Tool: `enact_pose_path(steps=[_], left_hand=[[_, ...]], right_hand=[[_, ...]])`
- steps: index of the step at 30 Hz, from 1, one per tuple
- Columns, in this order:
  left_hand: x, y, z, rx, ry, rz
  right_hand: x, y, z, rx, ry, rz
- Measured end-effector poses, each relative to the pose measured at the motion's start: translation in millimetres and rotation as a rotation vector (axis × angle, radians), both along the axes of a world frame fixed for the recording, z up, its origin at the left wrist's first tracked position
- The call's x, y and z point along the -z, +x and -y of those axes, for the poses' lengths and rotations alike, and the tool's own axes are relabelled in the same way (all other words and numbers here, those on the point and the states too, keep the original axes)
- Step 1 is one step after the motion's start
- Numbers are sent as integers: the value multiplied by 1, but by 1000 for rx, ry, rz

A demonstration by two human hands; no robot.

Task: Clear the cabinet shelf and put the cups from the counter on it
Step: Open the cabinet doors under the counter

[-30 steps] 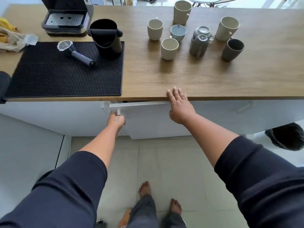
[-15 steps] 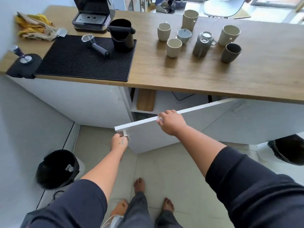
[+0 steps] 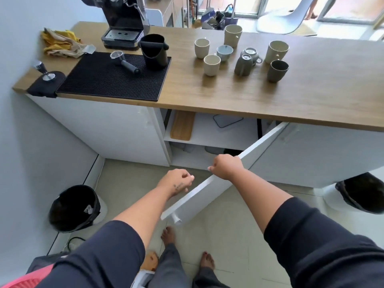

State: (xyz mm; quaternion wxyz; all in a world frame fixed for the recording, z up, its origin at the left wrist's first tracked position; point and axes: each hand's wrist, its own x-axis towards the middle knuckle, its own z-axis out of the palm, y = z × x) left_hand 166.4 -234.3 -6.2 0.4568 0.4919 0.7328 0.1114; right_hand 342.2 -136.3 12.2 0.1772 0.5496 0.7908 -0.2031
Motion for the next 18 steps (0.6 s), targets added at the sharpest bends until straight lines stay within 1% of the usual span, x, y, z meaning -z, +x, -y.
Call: enact_pose_path(steps=[2,3,4,5,7,9,11,13,14,15,18], left_hand=[[6,23,1,87,-110,123],[9,33,1,150,-155,137],[15,43,-3,211,-180,135],[17,52,-6,260,-192,115],[21,71,-17,328,-175,54],[23,93,-26,368,-195,59],[23,115,-32,453,-234,36],[25,137,-41,583,-197,-118],[26,143,-45,615,-151,-207],[25,146,-50,617,-108,-270],[21,150,-69,545,6,-362]], right_hand=[[6,19,4,49,88,43],[9,30,6,114,143,65],[13,44,7,225,189,58],[15,58,8,366,198,10],[17,85,8,642,142,-138],[17,111,7,783,59,-190],[16,131,9,813,-1,-198],[18,150,12,837,-19,-217],[18,155,14,851,-27,-223],[18,160,16,856,-23,-212],[21,179,19,902,-5,-185]])
